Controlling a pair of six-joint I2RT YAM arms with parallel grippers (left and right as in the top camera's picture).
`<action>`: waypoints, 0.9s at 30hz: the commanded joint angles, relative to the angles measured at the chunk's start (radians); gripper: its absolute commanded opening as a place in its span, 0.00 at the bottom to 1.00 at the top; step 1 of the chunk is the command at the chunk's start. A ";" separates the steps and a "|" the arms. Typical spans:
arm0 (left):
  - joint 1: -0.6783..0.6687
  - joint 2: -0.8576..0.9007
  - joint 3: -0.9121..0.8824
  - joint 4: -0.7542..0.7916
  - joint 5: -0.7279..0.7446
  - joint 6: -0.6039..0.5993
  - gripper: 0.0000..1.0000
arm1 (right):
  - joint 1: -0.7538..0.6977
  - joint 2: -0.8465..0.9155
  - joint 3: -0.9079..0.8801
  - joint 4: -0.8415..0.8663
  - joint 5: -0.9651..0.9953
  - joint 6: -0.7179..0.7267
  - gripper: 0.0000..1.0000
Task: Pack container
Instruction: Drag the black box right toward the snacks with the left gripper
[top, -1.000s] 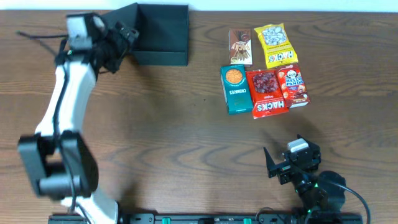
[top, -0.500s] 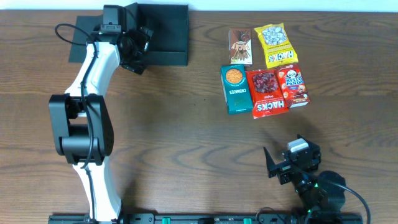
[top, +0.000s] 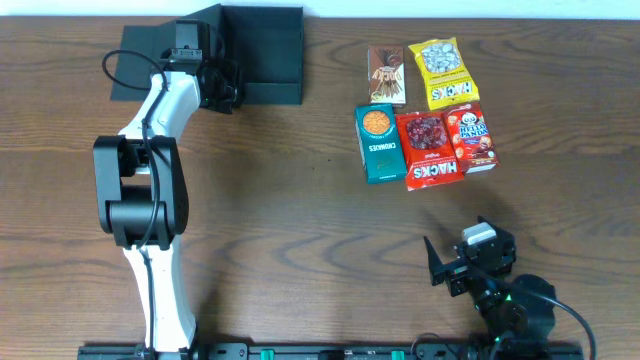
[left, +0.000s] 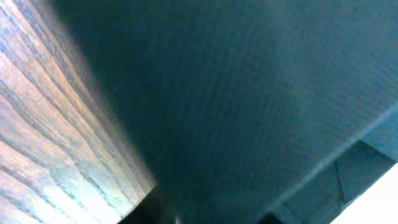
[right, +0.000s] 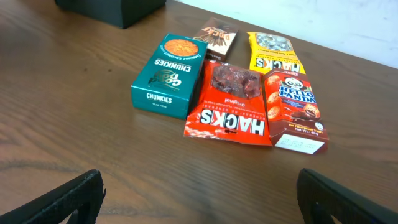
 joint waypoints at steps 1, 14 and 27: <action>0.003 0.009 0.035 0.006 -0.018 0.025 0.15 | 0.008 -0.006 -0.007 -0.002 0.003 0.010 0.99; -0.010 -0.007 0.320 -0.463 -0.097 0.381 0.06 | 0.008 -0.006 -0.007 -0.002 0.003 0.010 0.99; -0.151 -0.008 0.478 -0.872 -0.387 1.049 0.06 | 0.008 -0.006 -0.007 -0.002 0.003 0.010 0.99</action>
